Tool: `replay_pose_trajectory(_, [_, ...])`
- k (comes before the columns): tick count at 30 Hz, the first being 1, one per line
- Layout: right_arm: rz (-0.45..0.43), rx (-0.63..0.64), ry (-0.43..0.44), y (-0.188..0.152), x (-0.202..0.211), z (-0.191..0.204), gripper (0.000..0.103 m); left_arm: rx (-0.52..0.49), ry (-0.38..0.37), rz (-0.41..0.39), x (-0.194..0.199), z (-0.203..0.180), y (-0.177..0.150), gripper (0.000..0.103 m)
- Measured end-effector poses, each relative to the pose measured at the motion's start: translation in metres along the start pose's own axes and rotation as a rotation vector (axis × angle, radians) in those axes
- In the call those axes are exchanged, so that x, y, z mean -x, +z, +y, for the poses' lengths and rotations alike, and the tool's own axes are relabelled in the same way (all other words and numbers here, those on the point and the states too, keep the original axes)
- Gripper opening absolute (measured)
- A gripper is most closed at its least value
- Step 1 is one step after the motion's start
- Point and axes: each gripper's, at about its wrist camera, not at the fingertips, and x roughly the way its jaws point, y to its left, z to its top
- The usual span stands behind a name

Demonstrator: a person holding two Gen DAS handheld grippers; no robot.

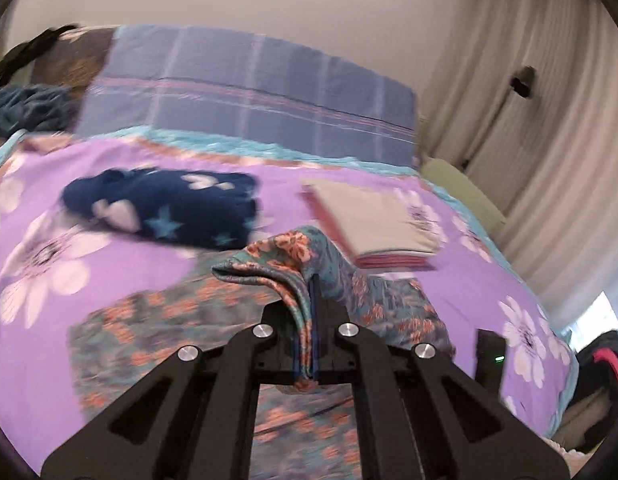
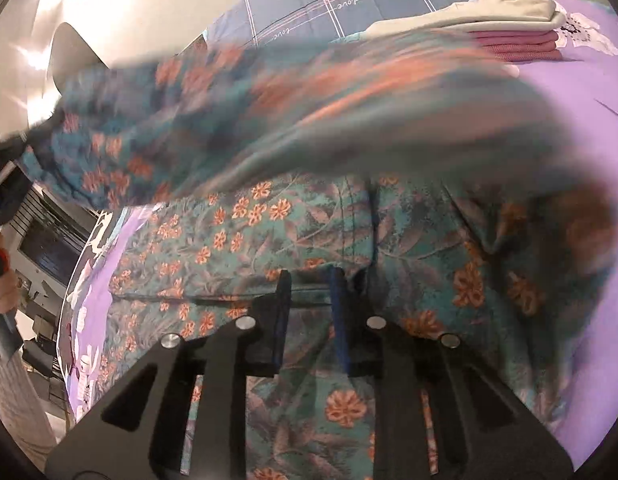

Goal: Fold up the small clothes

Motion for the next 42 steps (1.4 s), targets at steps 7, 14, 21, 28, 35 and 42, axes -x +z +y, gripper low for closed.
replay_pose_trajectory(7, [0.005,0.062,-0.019,-0.006,-0.001,0.012,0.034,0.046,0.119,0.057,0.005,0.059,-0.02,0.003])
replay_pose_trajectory(14, [0.008,0.085,-0.014,-0.008,0.002,0.01,0.04,0.13,0.124,0.044,0.014,0.091,-0.032,0.003])
replay_pose_trajectory(21, [0.015,0.102,-0.011,-0.009,0.003,0.013,0.047,0.071,0.233,0.186,-0.013,0.106,-0.061,0.013])
replay_pose_trajectory(28, [0.124,0.286,0.053,-0.017,0.012,0.049,0.05,0.228,0.146,0.188,-0.018,0.15,-0.106,0.032])
replay_pose_trajectory(35, [0.114,0.394,0.264,0.021,0.038,0.112,0.05,0.18,0.122,0.16,-0.005,0.141,-0.115,0.034])
replay_pose_trajectory(42, [0.238,0.618,0.082,0.046,-0.081,0.222,0.032,0.159,0.122,0.099,-0.002,0.139,-0.127,0.034])
